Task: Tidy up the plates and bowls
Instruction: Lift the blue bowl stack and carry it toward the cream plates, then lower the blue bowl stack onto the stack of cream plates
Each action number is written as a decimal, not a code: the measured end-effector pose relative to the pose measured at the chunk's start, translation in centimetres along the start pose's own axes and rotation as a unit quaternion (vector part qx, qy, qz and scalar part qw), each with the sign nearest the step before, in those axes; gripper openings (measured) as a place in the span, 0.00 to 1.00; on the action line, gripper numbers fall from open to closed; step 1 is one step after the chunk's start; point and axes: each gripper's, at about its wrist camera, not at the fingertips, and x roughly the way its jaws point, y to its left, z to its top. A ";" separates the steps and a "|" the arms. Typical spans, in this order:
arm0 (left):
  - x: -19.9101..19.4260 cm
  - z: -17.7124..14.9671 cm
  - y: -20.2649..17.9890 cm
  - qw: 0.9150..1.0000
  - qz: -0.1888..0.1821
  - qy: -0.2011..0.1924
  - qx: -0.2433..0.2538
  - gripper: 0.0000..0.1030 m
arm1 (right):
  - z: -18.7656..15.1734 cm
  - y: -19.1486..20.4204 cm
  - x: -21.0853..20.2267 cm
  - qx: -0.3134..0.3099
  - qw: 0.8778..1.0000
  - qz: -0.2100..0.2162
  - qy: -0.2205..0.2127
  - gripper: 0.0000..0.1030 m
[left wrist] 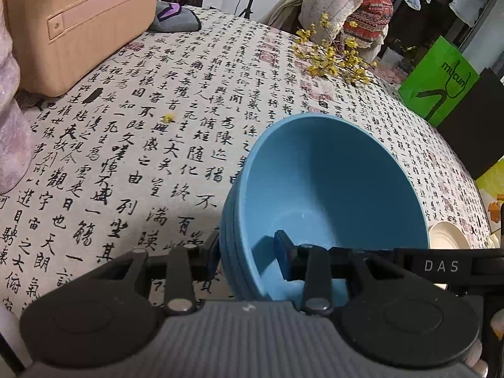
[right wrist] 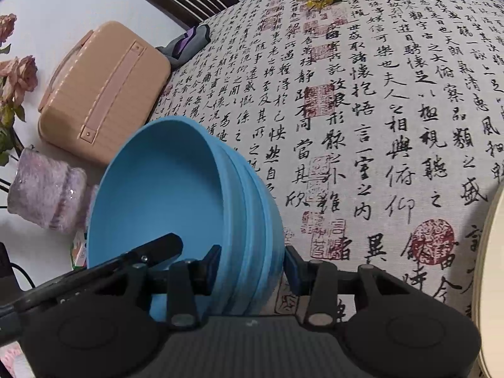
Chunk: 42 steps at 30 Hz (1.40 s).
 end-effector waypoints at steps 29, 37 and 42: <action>-0.1 -0.8 -6.7 0.999 -0.022 -0.007 0.048 0.35 | -1.1 -3.9 -5.2 0.030 0.999 -0.013 -0.043 0.40; 0.1 -0.9 -8.7 0.998 -0.030 -0.004 0.061 0.35 | -1.6 -5.3 -6.9 0.043 0.997 -0.018 -0.056 0.40; 0.3 -1.2 -10.0 0.997 -0.035 -0.002 0.071 0.35 | -1.9 -6.4 -7.9 0.049 0.997 -0.022 -0.063 0.40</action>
